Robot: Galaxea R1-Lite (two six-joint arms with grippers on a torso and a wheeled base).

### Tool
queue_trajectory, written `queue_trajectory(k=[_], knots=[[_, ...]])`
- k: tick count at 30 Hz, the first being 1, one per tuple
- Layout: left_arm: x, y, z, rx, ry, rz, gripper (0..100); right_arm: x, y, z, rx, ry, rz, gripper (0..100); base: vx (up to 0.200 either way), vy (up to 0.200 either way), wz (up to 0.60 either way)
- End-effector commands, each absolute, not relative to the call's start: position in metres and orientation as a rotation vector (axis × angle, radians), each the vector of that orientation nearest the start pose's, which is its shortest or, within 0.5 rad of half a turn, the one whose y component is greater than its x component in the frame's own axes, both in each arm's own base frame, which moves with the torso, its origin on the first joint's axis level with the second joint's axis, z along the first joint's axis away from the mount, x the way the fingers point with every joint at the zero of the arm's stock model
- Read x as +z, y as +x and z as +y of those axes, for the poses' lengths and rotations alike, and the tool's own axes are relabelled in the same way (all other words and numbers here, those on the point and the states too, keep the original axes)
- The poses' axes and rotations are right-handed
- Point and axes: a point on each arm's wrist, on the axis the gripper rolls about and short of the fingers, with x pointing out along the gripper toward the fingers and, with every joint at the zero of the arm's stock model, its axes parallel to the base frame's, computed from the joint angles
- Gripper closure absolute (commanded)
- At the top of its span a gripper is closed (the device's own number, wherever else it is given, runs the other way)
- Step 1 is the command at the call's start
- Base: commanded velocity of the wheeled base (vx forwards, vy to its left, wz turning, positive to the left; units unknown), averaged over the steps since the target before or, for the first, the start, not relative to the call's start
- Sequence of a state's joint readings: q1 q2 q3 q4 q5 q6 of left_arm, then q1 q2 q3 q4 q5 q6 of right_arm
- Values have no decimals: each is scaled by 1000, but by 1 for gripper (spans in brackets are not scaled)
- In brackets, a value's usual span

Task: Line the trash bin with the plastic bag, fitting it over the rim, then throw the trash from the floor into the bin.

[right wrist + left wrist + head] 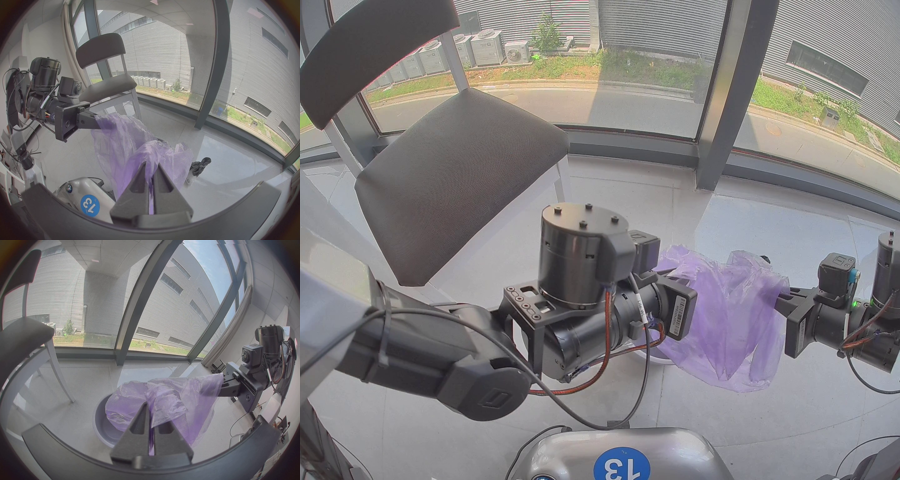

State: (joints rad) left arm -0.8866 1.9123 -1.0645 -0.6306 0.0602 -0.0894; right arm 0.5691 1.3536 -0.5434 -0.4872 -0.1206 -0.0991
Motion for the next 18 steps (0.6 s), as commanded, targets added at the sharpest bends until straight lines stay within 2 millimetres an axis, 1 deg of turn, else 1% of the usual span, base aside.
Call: queue_trajectory(k=[1, 6, 7, 8, 11, 14, 18], knots=[[161, 244, -287, -795, 21, 261, 100, 177, 186, 108, 472, -201, 326, 100, 0, 0, 0], [152, 248, -281, -781, 31, 287, 100, 178, 190, 106, 474, -191, 328, 100, 0, 0, 0], [146, 252, -279, -770, 35, 302, 100, 177, 191, 106, 473, -192, 331, 100, 0, 0, 0], [145, 252, -279, -769, 36, 303, 100, 176, 191, 107, 473, -193, 334, 100, 0, 0, 0], [135, 258, -279, -755, 29, 322, 100, 170, 197, 108, 466, -199, 362, 100, 0, 0, 0], [131, 263, -278, -742, 23, 318, 100, 166, 205, 107, 449, -198, 380, 100, 0, 0, 0], [132, 272, -271, -714, 13, 310, 100, 160, 216, 107, 449, -190, 392, 100, 0, 0, 0]])
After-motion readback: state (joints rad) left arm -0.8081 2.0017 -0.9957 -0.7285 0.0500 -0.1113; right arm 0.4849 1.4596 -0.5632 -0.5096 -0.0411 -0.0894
